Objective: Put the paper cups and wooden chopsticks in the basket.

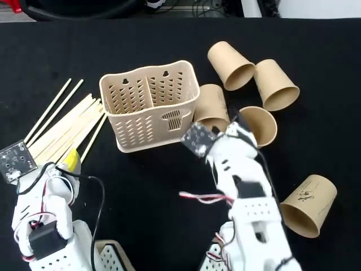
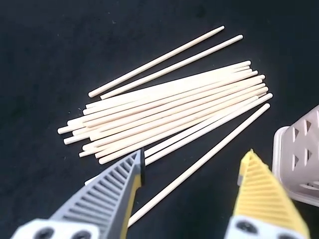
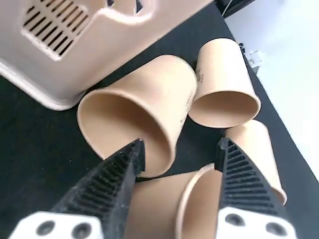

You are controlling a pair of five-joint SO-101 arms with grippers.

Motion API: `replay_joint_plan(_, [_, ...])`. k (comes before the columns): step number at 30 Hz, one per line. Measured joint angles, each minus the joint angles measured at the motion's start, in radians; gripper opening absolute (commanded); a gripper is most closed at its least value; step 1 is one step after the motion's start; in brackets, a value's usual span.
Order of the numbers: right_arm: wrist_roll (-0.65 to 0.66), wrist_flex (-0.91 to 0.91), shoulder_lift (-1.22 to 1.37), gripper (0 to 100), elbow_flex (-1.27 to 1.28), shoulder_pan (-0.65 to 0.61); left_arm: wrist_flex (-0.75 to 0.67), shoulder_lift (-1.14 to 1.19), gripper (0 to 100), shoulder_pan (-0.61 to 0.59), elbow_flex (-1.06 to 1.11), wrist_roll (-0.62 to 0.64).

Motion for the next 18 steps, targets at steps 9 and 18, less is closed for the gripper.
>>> replay_joint_plan(9, [-0.006,-0.374,0.376,24.0,-0.025,0.000,-0.038,0.002,31,0.000,0.037,0.000])
replay_joint_plan(18, [-0.009,-0.718,0.663,0.7,-0.087,0.032,-0.100,0.002,31,0.000,0.087,0.000])
